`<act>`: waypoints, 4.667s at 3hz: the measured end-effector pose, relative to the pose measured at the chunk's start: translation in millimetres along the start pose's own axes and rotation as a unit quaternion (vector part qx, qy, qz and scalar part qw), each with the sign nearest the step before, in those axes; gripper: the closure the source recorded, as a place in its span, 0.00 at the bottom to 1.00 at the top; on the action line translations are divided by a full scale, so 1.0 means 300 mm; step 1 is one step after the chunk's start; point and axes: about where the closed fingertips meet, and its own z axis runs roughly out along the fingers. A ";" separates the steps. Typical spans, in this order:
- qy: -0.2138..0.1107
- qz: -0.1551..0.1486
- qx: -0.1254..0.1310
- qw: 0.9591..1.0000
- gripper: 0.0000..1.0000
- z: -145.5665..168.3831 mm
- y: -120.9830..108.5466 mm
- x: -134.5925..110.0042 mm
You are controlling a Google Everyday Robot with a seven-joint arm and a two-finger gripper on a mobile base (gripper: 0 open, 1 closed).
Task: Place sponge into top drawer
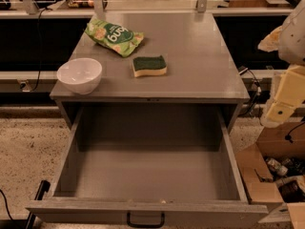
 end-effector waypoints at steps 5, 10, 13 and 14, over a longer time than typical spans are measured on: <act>-0.064 -0.115 -0.058 0.990 0.00 0.474 -0.389 -0.625; -0.076 -0.116 -0.114 0.984 0.43 0.796 -0.466 -0.800; -0.127 -0.072 -0.124 0.981 1.00 0.615 -0.294 -0.736; -0.154 0.005 -0.090 0.984 1.00 0.505 -0.208 -0.682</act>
Offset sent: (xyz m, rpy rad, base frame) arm 0.0672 0.0549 -0.0540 0.0936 0.0192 0.0571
